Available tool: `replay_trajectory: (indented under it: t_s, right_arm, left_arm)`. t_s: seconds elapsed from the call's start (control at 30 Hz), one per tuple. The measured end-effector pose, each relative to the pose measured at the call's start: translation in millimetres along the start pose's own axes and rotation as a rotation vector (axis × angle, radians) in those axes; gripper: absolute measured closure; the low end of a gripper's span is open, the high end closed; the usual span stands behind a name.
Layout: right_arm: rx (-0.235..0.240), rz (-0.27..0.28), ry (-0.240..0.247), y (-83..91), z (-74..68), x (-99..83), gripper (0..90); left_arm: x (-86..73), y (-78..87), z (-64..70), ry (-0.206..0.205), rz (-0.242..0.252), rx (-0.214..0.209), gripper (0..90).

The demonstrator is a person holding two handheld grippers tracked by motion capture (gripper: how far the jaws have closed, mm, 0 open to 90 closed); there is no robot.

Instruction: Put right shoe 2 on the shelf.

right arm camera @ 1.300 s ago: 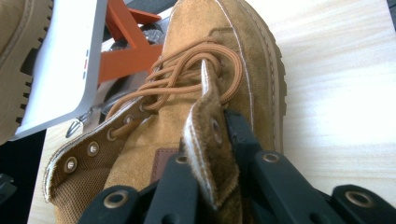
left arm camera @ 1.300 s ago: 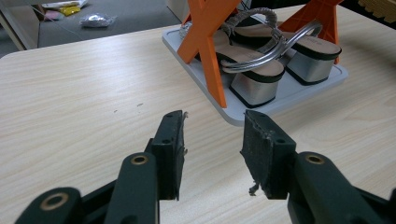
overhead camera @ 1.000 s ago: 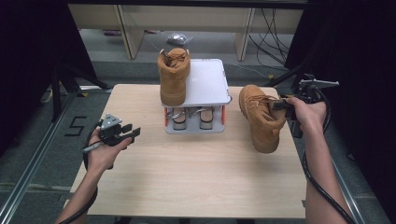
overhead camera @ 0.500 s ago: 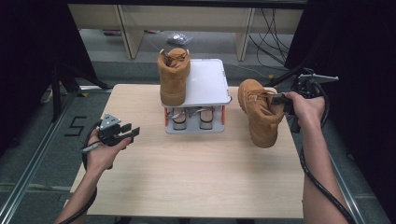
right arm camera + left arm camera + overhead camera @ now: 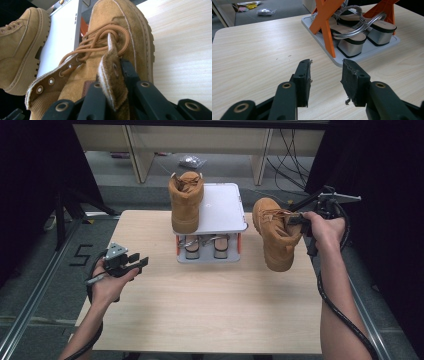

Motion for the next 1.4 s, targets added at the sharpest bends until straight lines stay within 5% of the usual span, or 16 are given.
replay_trajectory:
  t_s: [1.4]
  right_arm:
    - [0.052, 0.048, 0.003, -1.1, -43.0, 21.9, 84.2]
  left_arm:
    - [-4.1, 2.8, -4.7, 0.01, -0.002, 0.007, 57.9]
Point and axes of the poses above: each handheld gripper's, and its own axes: y roughly backward along the jaws, x roughly out of its top, z roughly to its right, the point moved 10 cm from there along -y, roughly forward along the jaws, and after that the axes turned 7 degrees about -y, right-handed, at the moved point
